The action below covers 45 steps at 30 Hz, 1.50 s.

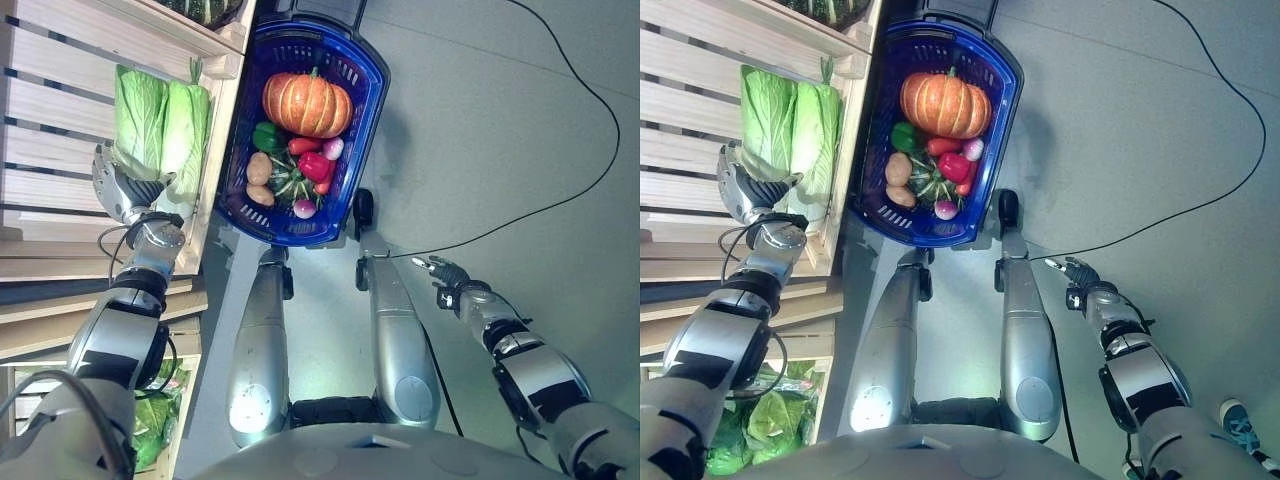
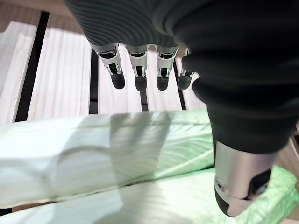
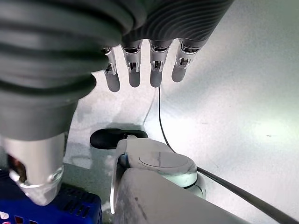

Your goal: Pick up fruits and vegetables into the basket

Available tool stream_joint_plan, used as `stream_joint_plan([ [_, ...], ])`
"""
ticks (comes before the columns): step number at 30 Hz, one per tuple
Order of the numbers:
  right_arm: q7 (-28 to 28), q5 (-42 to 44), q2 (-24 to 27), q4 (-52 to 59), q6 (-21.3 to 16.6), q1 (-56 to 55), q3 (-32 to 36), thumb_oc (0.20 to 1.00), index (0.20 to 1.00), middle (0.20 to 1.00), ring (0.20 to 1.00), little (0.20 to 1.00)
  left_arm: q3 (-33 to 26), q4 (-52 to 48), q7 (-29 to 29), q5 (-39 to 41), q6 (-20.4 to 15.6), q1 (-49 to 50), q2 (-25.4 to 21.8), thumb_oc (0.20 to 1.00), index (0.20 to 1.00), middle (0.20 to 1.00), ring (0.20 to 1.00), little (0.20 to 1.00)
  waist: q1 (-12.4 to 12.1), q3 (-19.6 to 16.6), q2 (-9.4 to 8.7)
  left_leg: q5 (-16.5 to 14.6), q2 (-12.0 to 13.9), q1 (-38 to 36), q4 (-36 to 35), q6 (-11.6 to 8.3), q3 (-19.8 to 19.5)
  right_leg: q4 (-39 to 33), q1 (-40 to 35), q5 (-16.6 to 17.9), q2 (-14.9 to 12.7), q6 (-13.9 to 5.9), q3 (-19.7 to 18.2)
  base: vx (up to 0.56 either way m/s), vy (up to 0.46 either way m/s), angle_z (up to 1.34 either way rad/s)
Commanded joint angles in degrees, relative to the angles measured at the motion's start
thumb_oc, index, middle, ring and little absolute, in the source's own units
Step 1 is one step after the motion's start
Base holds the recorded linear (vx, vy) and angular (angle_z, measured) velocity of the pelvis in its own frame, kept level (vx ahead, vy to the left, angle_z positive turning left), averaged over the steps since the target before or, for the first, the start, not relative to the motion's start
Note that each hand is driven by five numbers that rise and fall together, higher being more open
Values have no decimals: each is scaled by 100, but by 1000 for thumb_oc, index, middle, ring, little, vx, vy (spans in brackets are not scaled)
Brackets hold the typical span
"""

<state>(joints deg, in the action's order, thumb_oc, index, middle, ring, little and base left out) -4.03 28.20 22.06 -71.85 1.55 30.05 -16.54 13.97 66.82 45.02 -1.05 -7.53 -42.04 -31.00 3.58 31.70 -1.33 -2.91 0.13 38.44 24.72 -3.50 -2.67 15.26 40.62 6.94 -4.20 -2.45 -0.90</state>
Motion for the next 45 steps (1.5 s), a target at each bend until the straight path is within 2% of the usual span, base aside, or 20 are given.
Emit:
stream_joint_plan([
  [1,-41,123,291,-92,100,-302,-162,1000,1000,1000,1000,1000,-91,313,-292,317,137,110,-377,1000,1000,1000,1000,1000,-69,-191,-12,173,-216,254,-166,108,123,822,-1,-1017,335,112,208,0,0,0],
  [5,-57,136,331,-73,157,-218,-196,1000,1000,1000,1000,1000,7,551,-575,463,274,-31,-418,1000,1000,1000,1000,1000,-38,-191,-18,184,-207,299,-154,104,135,822,42,-1012,338,114,207,0,5,-1],
  [11,-78,142,357,-129,137,-148,-233,1000,1000,1000,1000,1000,13,839,-613,690,474,-155,-443,1000,1000,1000,1000,1000,-6,-191,-43,181,-184,387,-110,97,161,833,124,-1016,346,123,197,0,4,-1],
  [25,-44,226,340,-92,176,-77,-292,1000,1000,1000,1000,1000,-130,956,7,851,942,-304,-477,1000,1000,1000,1000,1000,-33,-191,-100,198,-187,509,-115,85,108,883,274,-1020,379,125,206,0,0,0],
  [45,-38,374,333,-48,151,-25,-350,1000,1000,1000,1000,1000,-45,931,253,730,1404,-390,-452,1000,1000,1000,1000,1000,-66,-191,-196,254,-193,619,-207,56,52,755,373,-926,402,104,245,-1,0,0],
])
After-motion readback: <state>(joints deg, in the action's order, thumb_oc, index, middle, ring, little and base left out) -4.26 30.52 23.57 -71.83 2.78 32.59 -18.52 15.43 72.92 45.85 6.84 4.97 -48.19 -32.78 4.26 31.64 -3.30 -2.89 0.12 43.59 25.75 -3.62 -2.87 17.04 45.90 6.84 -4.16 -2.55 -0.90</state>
